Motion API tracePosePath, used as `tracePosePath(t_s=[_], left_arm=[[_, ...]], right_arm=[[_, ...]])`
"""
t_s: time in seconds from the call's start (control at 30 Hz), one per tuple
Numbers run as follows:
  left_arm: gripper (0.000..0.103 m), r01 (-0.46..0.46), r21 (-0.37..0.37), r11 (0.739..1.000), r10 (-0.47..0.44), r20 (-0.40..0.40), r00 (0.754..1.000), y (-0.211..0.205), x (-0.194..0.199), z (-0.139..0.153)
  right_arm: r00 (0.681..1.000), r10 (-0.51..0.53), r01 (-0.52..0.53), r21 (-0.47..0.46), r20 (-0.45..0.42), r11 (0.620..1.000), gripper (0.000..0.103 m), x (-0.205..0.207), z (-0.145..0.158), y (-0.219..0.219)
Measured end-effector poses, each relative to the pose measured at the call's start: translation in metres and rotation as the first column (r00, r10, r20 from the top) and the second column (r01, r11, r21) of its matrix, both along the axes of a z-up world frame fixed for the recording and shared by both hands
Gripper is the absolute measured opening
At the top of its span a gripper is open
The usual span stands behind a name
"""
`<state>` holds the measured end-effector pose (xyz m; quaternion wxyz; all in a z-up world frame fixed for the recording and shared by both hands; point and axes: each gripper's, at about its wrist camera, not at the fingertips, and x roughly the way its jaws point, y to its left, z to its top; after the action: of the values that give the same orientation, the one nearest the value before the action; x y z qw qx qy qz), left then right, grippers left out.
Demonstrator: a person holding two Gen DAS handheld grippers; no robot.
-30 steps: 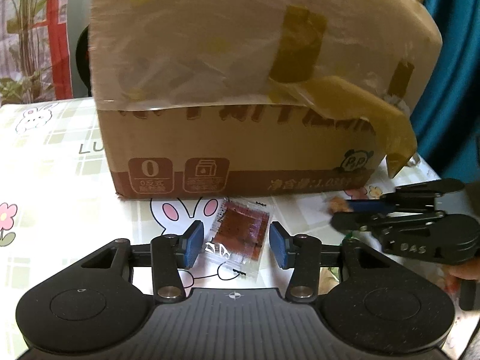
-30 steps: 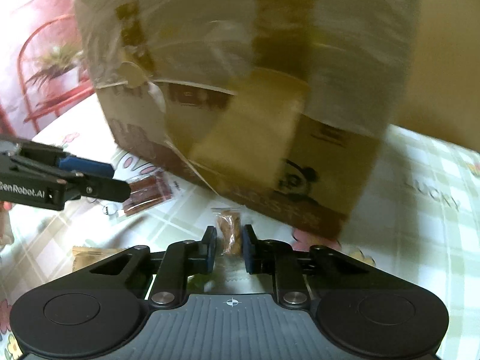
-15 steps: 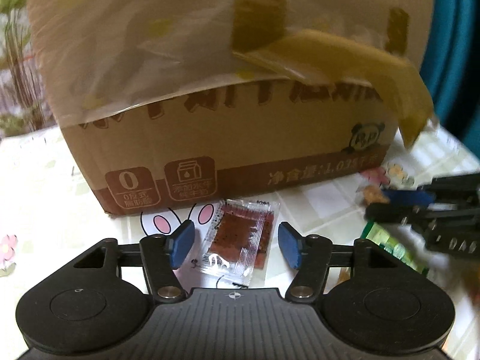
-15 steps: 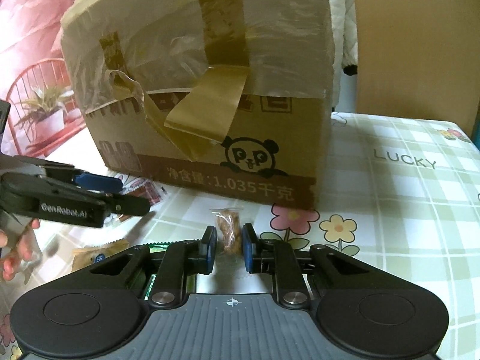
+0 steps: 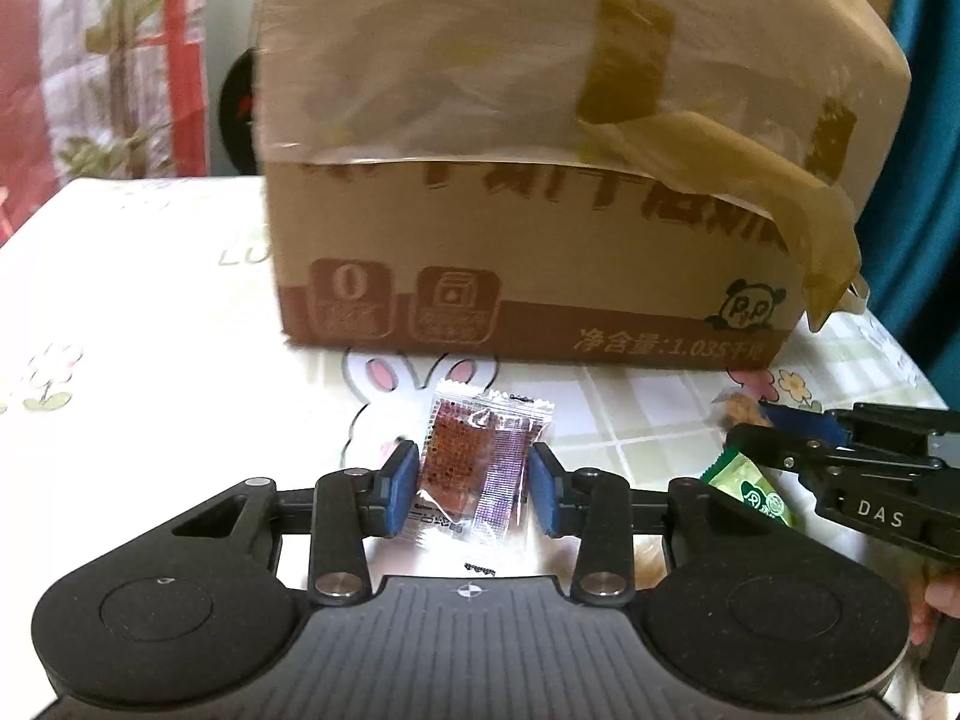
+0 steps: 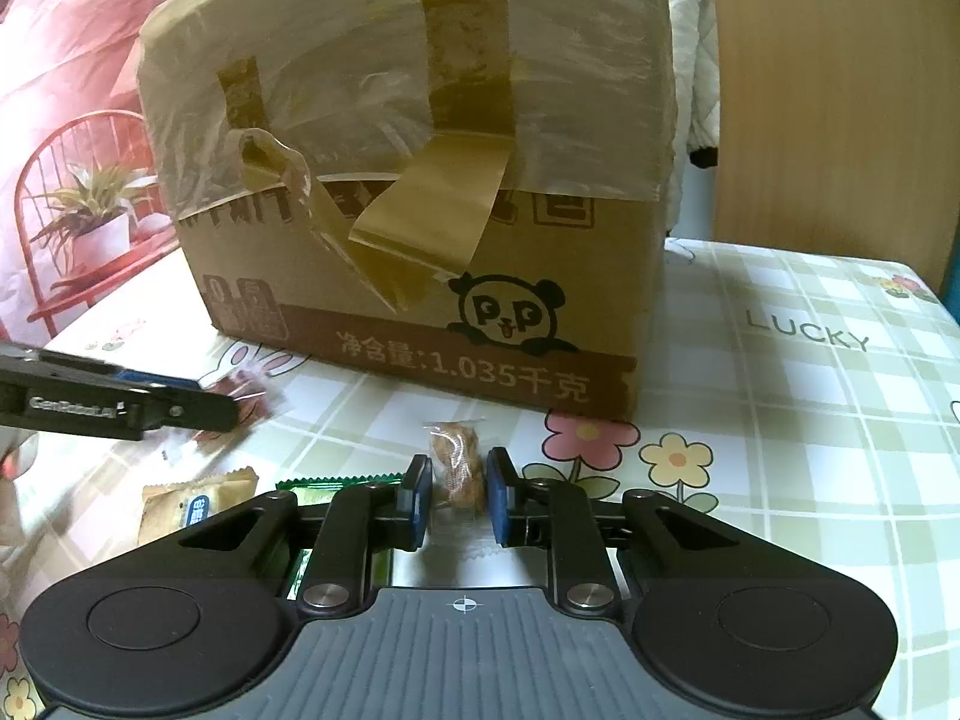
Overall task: Organize snacks
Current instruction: 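Grasp the small brown nut packet with the right gripper while the left grasps the brown sauce sachet, then lift both small brown packets up over the box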
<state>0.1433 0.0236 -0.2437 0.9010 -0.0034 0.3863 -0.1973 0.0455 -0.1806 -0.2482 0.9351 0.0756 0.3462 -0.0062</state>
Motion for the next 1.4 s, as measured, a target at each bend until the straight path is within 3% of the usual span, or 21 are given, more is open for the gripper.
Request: tracePosePath(t_s=[0.37,0.8,1.1,1.4], left_arm=[[0.042,-0.074,-0.067,0.995,0.075,0.005,0.997,0.032,-0.021,0.013],[0.042,-0.092,-0.075,0.993,0.094,0.023,0.995,0.043,-0.030,0.027],[0.042,-0.065,-0.099,0.993,0.073,0.080,0.994,0.038,-0.043,0.050],[0.042,-0.041,-0.109,0.993,0.059,0.174,0.983,0.035,-0.059,0.078]], right_arm=[[1.000,-0.003,0.002,0.010,0.002,1.000,0.019,-0.001,0.000,-0.002],[1.000,-0.011,0.011,0.005,-0.011,1.000,0.017,-0.002,0.003,0.001],[0.999,-0.033,0.033,-0.016,0.011,0.999,0.017,-0.021,0.030,0.003],[0.993,-0.075,0.073,0.027,0.087,0.997,0.017,-0.045,0.069,0.001]])
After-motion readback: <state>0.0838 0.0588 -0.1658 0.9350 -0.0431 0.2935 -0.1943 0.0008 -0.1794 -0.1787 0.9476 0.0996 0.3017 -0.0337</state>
